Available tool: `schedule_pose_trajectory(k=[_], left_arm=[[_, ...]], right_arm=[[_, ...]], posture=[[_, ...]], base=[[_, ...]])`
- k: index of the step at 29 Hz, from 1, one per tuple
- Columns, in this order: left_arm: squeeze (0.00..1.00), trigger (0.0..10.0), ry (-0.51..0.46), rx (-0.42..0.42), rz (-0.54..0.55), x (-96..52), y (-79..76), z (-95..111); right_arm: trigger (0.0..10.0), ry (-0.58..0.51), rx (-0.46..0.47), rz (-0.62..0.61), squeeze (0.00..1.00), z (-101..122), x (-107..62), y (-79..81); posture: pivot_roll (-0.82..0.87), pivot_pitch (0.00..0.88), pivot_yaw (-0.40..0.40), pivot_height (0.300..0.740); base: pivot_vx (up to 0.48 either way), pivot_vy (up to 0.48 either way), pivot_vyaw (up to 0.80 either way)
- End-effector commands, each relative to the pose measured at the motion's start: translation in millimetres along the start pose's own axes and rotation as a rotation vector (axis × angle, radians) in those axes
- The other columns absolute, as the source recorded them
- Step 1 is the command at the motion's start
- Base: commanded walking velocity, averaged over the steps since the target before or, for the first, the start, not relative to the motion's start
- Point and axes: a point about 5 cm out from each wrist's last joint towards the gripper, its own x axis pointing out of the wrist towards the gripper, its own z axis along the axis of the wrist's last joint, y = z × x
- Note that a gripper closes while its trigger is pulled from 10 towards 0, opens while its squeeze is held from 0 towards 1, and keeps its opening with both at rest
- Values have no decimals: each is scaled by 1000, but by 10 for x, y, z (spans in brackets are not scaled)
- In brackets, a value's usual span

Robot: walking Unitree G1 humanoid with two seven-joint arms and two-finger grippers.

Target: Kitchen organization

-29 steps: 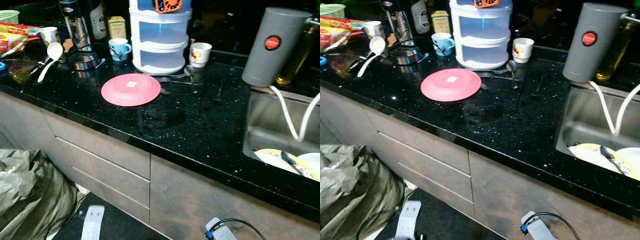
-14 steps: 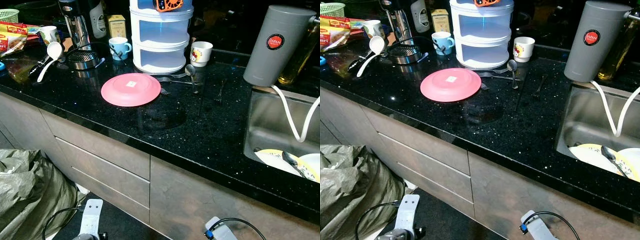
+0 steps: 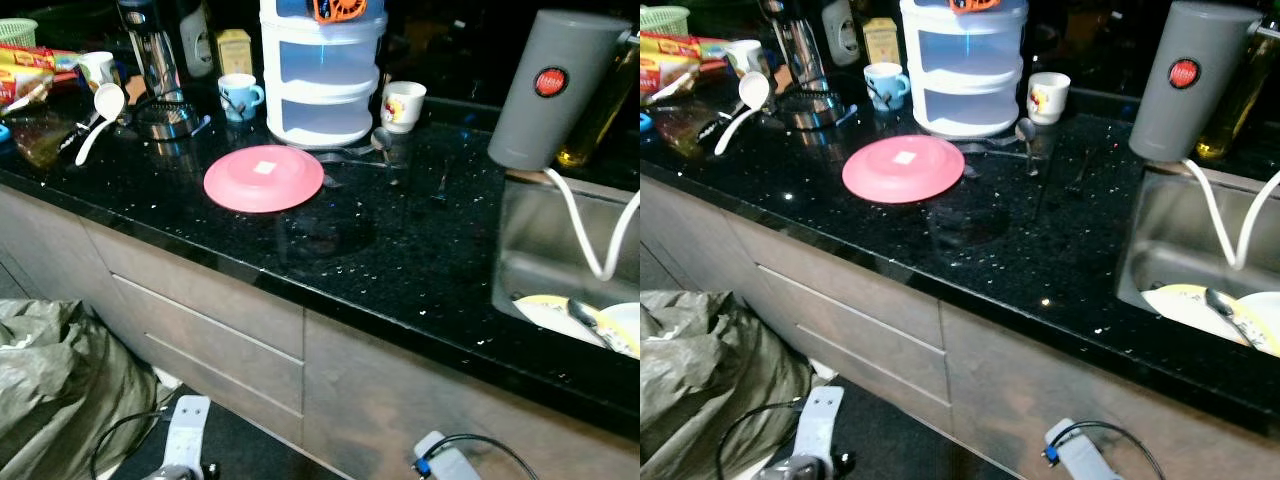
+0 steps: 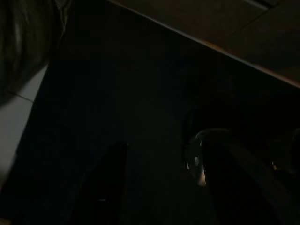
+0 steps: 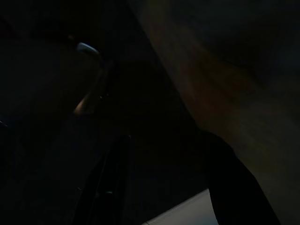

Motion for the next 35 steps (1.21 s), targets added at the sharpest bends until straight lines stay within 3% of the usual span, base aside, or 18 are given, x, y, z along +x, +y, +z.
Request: schedule_pose_trajectory(k=[1,13,22,24,35], left_arm=[[0,10000,9,6,15,-9,55,-12],[0,10000,10,7,16,-8,52,-18],[0,10000,1,-19,5,-10,59,3],[0,10000,0,21,27,-15,90,17],[0,10000,-19,4,50,-18,116,94]], right_arm=[[10000,4,4,5,0,-18,1,15],[10000,3,5,7,0,-19,0,16],[10000,3,6,8,0,-20,0,16],[10000,3,5,7,0,-21,0,16],[10000,2,1,8,0,-23,-1,13]], posture=[[-26,0,2,740],[-24,0,1,740],[-25,0,0,740],[-27,0,2,740],[-26,0,-2,740]], base=[[0,386,0],[0,390,0],[0,0,0],[0,-452,0],[0,-345,0]])
